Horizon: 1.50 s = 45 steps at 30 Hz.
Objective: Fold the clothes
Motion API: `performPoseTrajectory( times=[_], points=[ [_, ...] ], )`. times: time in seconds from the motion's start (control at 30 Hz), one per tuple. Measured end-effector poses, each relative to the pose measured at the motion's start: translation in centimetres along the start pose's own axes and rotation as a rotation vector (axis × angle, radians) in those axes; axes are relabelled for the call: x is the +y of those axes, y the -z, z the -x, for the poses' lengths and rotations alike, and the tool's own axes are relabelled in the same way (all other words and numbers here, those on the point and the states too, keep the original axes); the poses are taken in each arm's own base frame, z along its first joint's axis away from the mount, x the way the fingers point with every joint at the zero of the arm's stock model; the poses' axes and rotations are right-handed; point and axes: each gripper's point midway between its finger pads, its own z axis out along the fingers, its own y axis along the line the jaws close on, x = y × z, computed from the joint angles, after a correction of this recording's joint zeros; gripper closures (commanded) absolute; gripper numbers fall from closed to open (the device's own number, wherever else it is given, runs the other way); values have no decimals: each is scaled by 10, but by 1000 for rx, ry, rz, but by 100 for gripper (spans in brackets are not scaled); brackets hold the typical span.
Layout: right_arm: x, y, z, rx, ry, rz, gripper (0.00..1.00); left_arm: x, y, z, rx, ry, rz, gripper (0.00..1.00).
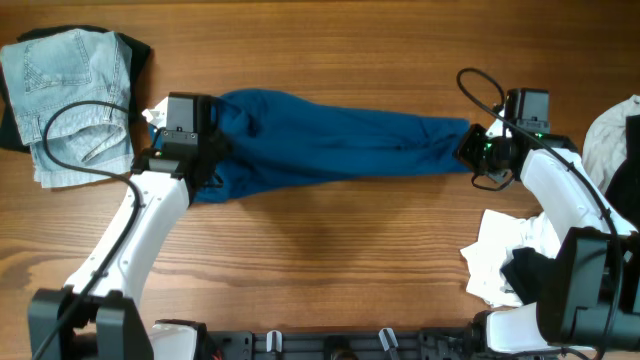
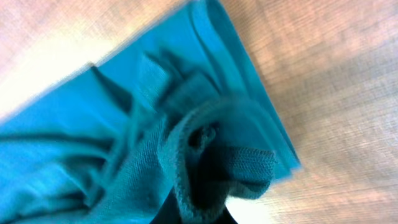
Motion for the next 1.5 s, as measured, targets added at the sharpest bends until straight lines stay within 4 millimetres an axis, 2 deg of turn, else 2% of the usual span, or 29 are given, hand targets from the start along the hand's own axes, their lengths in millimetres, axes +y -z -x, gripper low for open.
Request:
performPoseTrajectory(
  times=[0.07, 0.13, 0.17, 0.2, 0.27, 0.3, 0.37, 0.5, 0.53, 0.57, 0.6, 0.67, 0.83, 1.03, 1.23, 1.37, 1.4, 1.47, 1.5],
  points=[
    [5, 0, 8, -31, -27, 20, 95, 2, -6, -4, 15, -2, 11, 96],
    [8, 1, 14, -56, -65, 37, 56, 2, -11, -7, 30, -1, 18, 96],
    [11, 1, 18, -67, -79, 48, 30, 2, -12, -7, 29, 1, 16, 96],
    [12, 1, 20, -75, -89, 55, 25, 0, -12, -6, 26, 3, 10, 96],
    [14, 0, 22, -83, -110, 65, 65, -1, -12, -4, 20, 5, 3, 96],
    [15, -2, 24, -88, -121, 70, 65, -2, -12, -4, 19, 5, 1, 96],
    [16, -8, 27, -90, -141, 80, 34, -2, -12, -4, 20, 5, -1, 96],
    [24, -22, 40, -119, -185, 135, 34, -2, -12, -4, 21, 5, -2, 96],
    [24, -25, 42, -119, -198, 142, 43, -2, -12, -5, 22, 4, -1, 96],
    [25, -29, 45, -125, -218, 152, 69, -2, -12, -5, 24, 4, 2, 96],
    [26, -35, 48, -131, -229, 163, 71, -1, -12, -6, 28, 4, 2, 96],
    [34, -39, 67, -191, -258, 222, 50, -2, -12, -7, 33, 4, -3, 96],
    [30, -42, 78, -213, -350, 248, 51, -15, -12, 1, 4, 13, -58, 96],
    [24, -46, 67, -166, -379, 217, 51, -30, -7, 0, 27, 42, -139, 96],
    [22, -47, 64, -155, -383, 209, 50, -60, 5, 36, -117, 69, -267, 96],
    [21, -48, 62, -147, -385, 203, 50, -69, 12, 60, -223, 89, -301, 96],
    [22, -48, 62, -145, -382, 205, 47, -67, 12, 64, -243, 94, -288, 96],
    [22, -48, 60, -139, -379, 204, 30, -63, 9, 67, -265, 100, -265, 96],
    [21, -48, 58, -130, -379, 201, 16, -61, 4, 67, -269, 101, -250, 86]
  ],
)
